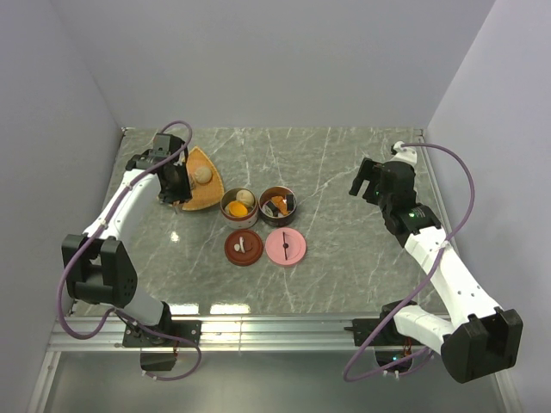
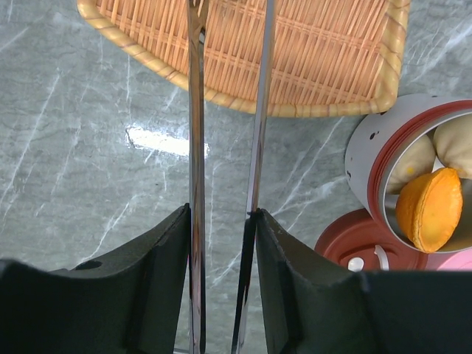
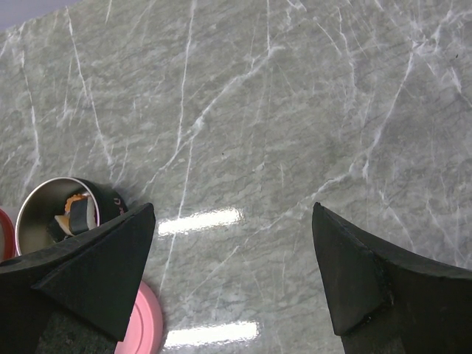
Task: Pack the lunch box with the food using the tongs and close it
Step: Pick up the food using the clamp
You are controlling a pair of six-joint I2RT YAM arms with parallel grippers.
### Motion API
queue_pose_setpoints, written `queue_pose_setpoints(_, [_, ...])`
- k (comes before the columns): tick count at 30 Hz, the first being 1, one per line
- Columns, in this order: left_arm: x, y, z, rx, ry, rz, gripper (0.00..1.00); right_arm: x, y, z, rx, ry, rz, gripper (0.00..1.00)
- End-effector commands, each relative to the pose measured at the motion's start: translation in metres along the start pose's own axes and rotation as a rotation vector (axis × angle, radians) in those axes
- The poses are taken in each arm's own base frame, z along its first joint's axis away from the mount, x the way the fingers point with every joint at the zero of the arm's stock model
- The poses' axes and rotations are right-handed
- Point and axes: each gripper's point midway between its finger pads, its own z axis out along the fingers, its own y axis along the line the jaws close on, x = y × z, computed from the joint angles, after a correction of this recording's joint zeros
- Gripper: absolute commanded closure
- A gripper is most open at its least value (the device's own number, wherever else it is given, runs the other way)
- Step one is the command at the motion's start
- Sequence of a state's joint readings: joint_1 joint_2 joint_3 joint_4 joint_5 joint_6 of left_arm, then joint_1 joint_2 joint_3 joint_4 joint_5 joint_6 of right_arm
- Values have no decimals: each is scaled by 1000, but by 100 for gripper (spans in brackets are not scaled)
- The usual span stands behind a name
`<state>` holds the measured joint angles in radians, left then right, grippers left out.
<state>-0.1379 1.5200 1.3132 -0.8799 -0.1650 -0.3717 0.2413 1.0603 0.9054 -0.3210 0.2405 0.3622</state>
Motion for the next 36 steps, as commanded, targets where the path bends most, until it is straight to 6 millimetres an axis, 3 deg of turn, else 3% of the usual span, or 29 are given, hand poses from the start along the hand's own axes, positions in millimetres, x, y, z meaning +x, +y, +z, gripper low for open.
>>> queue_pose_setpoints(1, [-7, -3, -5, 21, -33, -19, 56, -30, 8, -4, -31, -76, 3, 7])
queue_pose_setpoints(4, [-10, -4, -3, 19, -37, -16, 57, -31, 7, -4, -26, -76, -3, 7])
queue_pose_setpoints(11, [-18, -1, -13, 10, -66, -9, 71, -34, 5, -5, -28, -82, -7, 7])
queue_pose_setpoints(27, [-11, 7, -68, 51, -136, -64, 73, -33, 10, 0, -49, -70, 17, 7])
queue_pose_setpoints(33, [-11, -2, -93, 112, -183, -74, 73, -33, 10, -1, -48, -70, 30, 7])
queue_pose_setpoints(36, [-7, -22, -107, 153, -195, -42, 73, -31, 9, -2, -49, -72, 36, 7])
